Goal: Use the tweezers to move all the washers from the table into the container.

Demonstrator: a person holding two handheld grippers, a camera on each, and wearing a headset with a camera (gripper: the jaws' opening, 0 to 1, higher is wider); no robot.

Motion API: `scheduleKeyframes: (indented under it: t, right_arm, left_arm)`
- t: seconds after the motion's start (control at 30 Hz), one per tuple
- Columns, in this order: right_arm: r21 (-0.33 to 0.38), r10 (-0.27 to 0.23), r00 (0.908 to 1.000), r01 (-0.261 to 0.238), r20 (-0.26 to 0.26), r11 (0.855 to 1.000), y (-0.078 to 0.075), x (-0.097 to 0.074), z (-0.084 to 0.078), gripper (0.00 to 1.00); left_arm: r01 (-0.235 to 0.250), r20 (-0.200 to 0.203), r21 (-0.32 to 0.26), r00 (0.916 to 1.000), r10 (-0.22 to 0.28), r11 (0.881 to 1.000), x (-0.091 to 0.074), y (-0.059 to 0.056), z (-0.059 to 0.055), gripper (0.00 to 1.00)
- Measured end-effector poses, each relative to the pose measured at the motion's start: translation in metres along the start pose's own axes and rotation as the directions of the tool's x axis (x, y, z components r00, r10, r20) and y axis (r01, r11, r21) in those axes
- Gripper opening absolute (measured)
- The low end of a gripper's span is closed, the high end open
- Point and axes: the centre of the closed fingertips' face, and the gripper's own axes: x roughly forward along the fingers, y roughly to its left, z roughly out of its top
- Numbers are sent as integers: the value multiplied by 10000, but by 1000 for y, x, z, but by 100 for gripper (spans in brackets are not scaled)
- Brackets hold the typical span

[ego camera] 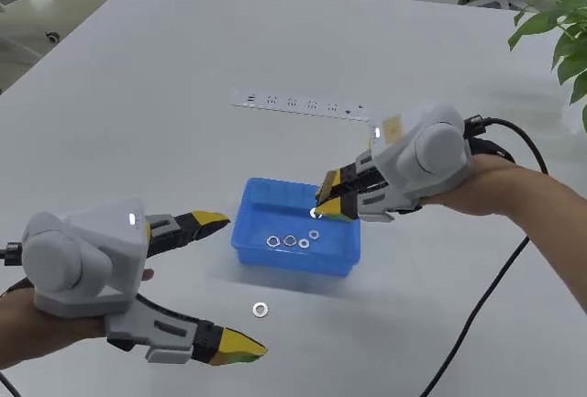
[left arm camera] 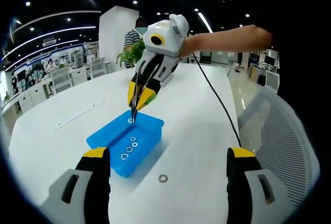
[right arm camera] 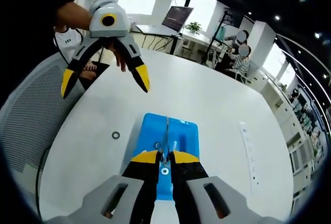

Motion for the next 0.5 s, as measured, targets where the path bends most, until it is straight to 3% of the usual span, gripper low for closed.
scheduleKeyframes:
  t: [0.5]
  right_arm:
    - [625,-67,9999,75,-133,9980,-4,19,-25,9]
  left_arm:
    - [-94,25,-51,10000,94,9999,0,5,0,99]
